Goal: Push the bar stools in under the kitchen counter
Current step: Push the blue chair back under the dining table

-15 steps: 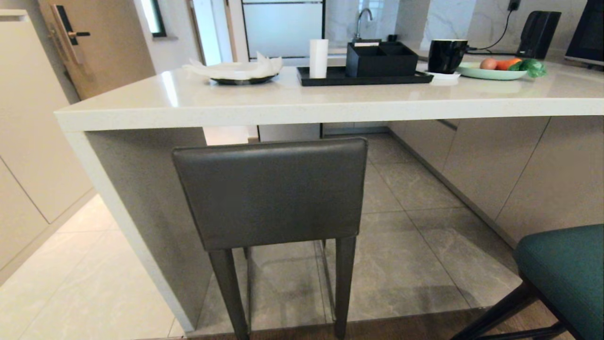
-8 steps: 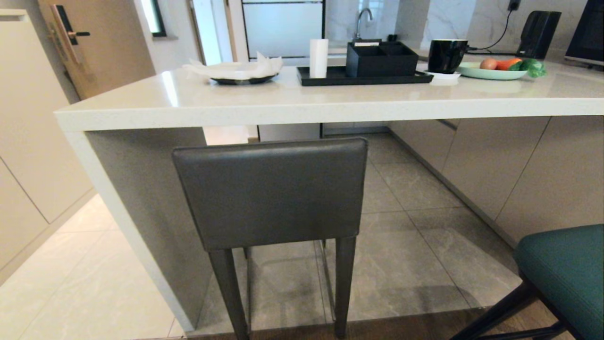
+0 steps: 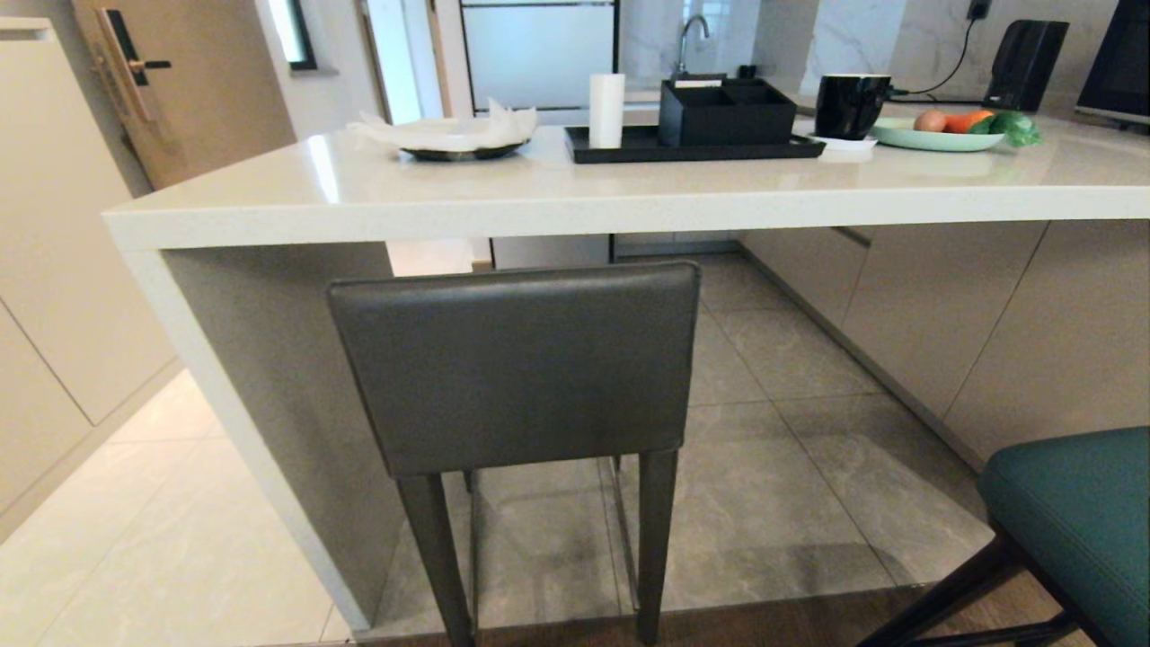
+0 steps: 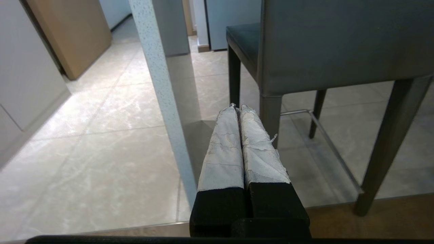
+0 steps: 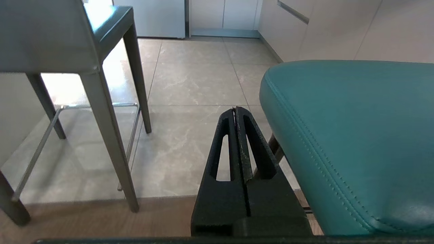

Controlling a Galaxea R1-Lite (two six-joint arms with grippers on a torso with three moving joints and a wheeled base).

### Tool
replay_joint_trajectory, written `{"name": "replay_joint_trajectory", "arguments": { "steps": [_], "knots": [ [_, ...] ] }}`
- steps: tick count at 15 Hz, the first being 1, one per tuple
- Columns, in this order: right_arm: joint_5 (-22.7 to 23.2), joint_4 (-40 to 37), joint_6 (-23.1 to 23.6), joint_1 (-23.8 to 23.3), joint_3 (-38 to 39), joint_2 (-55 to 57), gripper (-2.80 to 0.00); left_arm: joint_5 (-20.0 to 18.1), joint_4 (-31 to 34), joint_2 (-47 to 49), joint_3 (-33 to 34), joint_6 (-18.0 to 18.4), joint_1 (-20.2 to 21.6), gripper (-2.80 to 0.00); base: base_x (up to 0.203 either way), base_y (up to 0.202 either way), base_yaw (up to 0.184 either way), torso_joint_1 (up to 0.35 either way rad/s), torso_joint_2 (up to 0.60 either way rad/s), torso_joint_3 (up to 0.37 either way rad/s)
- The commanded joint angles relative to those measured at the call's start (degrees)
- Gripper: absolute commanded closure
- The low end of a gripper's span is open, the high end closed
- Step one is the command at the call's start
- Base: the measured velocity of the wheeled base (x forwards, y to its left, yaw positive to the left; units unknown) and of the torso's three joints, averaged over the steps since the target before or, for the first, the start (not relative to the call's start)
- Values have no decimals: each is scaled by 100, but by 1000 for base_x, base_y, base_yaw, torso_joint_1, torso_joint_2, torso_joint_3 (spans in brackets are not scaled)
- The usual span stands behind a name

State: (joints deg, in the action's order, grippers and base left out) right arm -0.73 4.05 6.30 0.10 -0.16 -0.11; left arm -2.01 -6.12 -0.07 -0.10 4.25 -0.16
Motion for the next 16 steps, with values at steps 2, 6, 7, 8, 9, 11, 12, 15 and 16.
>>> {"name": "replay_joint_trajectory", "arguments": {
  "steps": [2, 6, 7, 8, 9, 11, 12, 15, 16],
  "knots": [
    [71, -34, 303, -1, 33, 9, 0, 8, 5, 16, 239, -65, 7, 0, 0, 0, 0, 0, 0, 0],
    [302, -151, 345, -1, 33, 6, 0, 16, -13, 16, 239, -82, -2, 0, 0, 0, 0, 0, 0, 0],
    [257, -152, 168, 1, 25, 11, 0, 25, -21, 16, 239, -91, -2, 0, 0, 0, 0, 0, 0, 0],
    [175, -162, -152, 0, 29, 11, 0, 34, -21, 16, 239, -116, -2, 0, 0, 0, 0, 0, 0, 0],
    [103, -293, -466, -1, 32, 11, 0, 34, -21, 16, 239, -135, -2, 0, 0, 0, 0, 0, 0, 0],
    [64, -389, -474, -1, 33, 11, 0, 34, -21, 16, 239, -135, -2, 0, 0, 0, 0, 0, 0, 0],
    [82, -405, -373, -1, 33, 11, 0, 34, -21, 16, 239, -135, -2, 0, 0, 0, 0, 0, 0, 0],
    [117, -424, -269, -1, 33, 11, 0, 34, -21, 16, 239, -151, 7, 0, 0, 0, 0, 0, 0, 0],
    [126, -422, -287, -1, 25, 11, 0, 52, -21, 16, 239, -161, 7, 0, 0, 0, 0, 0, 0, 0]
  ]
}}
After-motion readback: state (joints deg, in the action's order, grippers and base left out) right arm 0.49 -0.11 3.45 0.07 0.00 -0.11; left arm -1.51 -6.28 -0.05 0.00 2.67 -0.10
